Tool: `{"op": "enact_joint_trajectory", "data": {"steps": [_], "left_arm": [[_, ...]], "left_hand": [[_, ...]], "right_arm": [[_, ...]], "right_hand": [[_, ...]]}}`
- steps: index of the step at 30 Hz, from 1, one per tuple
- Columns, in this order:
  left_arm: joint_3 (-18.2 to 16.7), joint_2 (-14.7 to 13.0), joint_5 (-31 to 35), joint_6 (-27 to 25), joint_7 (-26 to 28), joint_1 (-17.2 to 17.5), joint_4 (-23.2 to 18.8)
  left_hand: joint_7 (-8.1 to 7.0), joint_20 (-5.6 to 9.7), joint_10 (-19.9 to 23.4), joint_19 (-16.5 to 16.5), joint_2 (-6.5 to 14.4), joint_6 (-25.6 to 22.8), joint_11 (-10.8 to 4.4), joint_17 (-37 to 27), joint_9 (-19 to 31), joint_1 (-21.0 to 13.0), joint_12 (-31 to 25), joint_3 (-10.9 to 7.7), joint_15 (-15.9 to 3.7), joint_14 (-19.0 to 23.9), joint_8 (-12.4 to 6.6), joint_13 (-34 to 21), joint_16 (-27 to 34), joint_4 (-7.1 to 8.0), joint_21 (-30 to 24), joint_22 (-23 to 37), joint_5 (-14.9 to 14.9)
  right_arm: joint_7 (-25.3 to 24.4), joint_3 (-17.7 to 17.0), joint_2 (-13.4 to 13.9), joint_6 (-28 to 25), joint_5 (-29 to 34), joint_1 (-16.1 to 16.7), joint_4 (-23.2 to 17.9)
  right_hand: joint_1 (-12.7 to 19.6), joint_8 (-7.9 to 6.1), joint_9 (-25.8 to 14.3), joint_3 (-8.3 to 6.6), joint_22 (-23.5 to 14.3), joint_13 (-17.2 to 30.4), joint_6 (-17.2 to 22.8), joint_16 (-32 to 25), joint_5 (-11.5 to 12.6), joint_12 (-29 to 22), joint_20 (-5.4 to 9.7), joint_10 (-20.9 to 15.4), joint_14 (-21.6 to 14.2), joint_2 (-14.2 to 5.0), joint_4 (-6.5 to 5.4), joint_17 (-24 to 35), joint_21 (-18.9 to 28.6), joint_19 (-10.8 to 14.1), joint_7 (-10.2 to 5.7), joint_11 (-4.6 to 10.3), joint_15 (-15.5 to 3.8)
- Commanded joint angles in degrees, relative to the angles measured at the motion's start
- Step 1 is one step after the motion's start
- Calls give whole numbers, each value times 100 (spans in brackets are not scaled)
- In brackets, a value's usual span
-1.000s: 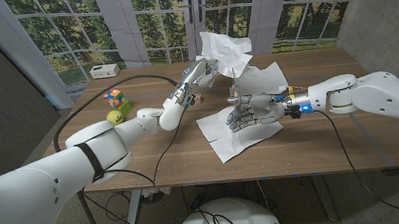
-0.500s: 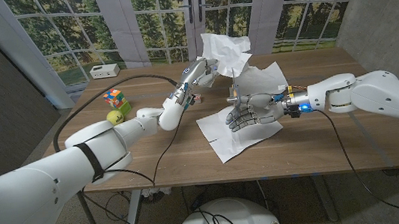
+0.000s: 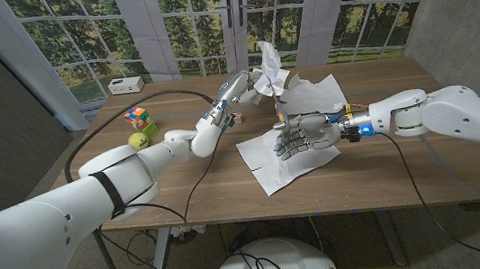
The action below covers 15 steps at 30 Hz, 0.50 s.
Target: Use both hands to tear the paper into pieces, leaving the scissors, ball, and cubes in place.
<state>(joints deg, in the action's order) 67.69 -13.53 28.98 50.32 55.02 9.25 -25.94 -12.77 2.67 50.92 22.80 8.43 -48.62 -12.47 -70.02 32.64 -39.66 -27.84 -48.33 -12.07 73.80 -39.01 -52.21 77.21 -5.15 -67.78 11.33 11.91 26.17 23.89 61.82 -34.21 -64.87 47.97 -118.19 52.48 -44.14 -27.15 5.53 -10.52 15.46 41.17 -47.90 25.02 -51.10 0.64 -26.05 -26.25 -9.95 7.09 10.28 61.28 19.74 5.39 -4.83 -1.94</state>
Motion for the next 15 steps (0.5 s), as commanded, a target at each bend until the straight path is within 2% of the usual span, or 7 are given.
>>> {"op": "enact_joint_trajectory", "data": {"steps": [1,2,4,6,7,11,15], "left_arm": [[21,-4,9,34,-23,5,-8],[23,-5,15,37,-21,7,-13],[33,-4,38,37,-4,7,-19],[31,-1,34,53,-15,11,-18],[36,-2,48,51,-3,10,-23],[52,-16,95,59,22,16,-50],[36,-32,105,51,17,32,-76]], "left_hand": [[8,768,52,-33,49,-68,-2,-17,5,23,8,-18,3,-15,-20,-9,33,-29,2,27,59],[8,766,52,-35,51,-79,-3,-20,11,25,10,-19,3,-12,-28,-8,37,-28,5,25,59],[9,768,54,-36,52,-82,-3,-9,12,25,13,-19,3,-22,-32,-4,29,-31,5,26,60],[9,766,52,-37,50,-82,-3,-11,5,30,16,-17,3,-20,-30,-2,33,-29,7,25,60],[10,763,59,-35,50,-81,-2,-3,-1,30,14,-22,2,-33,-29,-5,21,-31,9,24,61],[9,766,57,-35,48,-83,-3,-14,1,31,19,-18,3,-21,-33,-1,33,-35,6,26,60],[9,768,66,-37,52,-88,-3,-17,-2,35,15,-20,3,-18,-37,-5,38,-34,9,25,62]], "right_arm": [[-56,42,-62,-87,-56,-40,33],[-54,45,-72,-105,-80,-44,44],[28,77,-74,-60,-13,-61,57],[-8,68,-84,-89,-49,-62,58],[22,76,-83,-71,-28,-65,65],[-228,-28,-69,-105,-180,57,24],[-394,-131,-31,-60,-273,194,-30]], "right_hand": [[165,-146,-87,-122,-19,-111,138,66,-20,-89,81,-1152,-535,-25,8,23,142,246,-114,507,-768],[251,-176,-122,-228,-23,-142,140,73,-9,-79,122,-1208,-587,-146,0,56,167,261,-142,533,-791],[350,-212,-210,-454,-37,-126,51,30,-21,-94,212,-1289,-727,-240,-91,148,235,288,-204,592,-874],[358,-370,-382,-758,-63,-26,94,-52,-95,-187,275,-1456,-948,-245,-326,267,341,266,-319,721,-937],[393,-514,-563,-999,-79,94,68,-128,-189,-277,330,-1538,-1193,-234,-472,344,468,315,-356,748,-998],[482,-702,-794,-1209,-128,260,38,-325,-356,-384,361,-1621,-1546,-198,-530,465,658,370,-352,785,-1049],[533,-834,-926,-1319,-210,358,77,-398,-454,-471,351,-1752,-1669,-187,-547,515,816,383,-306,781,-1049]]}}
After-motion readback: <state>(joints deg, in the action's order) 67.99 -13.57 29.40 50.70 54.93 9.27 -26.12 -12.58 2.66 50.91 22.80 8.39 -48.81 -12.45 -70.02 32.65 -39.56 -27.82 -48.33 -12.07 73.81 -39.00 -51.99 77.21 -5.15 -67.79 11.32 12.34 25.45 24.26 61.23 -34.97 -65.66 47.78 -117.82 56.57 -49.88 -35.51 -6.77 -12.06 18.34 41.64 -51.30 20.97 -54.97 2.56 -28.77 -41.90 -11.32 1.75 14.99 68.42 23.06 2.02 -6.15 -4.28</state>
